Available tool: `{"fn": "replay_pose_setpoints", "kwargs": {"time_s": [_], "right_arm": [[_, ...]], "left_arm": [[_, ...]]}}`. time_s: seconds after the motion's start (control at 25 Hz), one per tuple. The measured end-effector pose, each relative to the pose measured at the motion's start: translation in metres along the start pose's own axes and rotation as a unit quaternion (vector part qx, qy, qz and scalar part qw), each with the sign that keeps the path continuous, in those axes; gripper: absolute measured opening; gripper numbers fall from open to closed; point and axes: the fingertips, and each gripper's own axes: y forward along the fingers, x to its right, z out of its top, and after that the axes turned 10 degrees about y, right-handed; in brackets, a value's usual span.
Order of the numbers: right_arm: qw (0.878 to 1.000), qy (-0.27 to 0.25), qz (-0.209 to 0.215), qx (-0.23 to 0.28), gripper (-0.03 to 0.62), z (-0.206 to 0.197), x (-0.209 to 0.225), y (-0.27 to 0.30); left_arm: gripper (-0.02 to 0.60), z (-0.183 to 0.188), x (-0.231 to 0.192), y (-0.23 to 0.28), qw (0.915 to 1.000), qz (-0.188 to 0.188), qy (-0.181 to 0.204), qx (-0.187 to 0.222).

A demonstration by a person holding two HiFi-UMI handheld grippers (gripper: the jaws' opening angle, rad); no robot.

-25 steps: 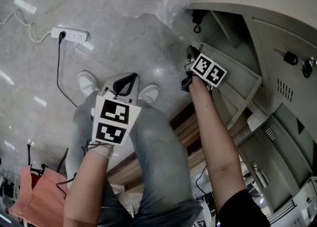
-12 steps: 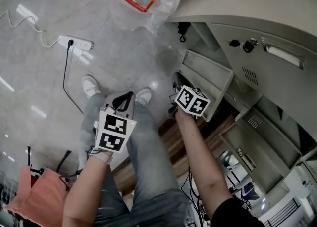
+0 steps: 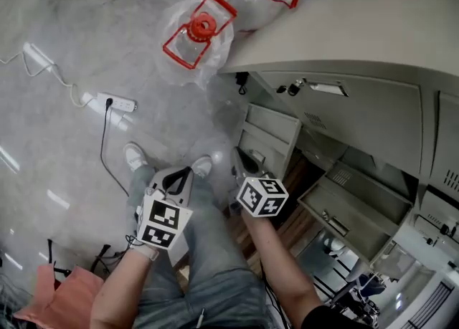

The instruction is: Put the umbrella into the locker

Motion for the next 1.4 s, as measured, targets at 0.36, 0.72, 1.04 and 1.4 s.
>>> {"fn": "replay_pose_setpoints", "kwargs": {"time_s": [0.36,0.72,1.04,1.4], "right_arm": [[0.996,-0.055,0.057,0.041,-0.003,0.071,-0.106,-0.109],[0.986,-0.101,0.100,0.093,-0.003,0.146,-0.192,-0.219],[0.966,-0.164,0.116,0.165,-0.003,0.202,-0.260,-0.315],[0.942,-0.213,0.120,0.232,-0.003,0.237,-0.305,-0.396]], "left_arm": [[0.011,0.094,-0.001,-0.110,0.9968,0.031,0.049,0.055],[0.011,0.180,0.016,-0.222,0.9861,0.074,0.087,0.121],[0.011,0.261,0.056,-0.303,0.9681,0.085,0.131,0.196],[0.011,0.331,0.100,-0.370,0.9475,0.086,0.190,0.242]]}}
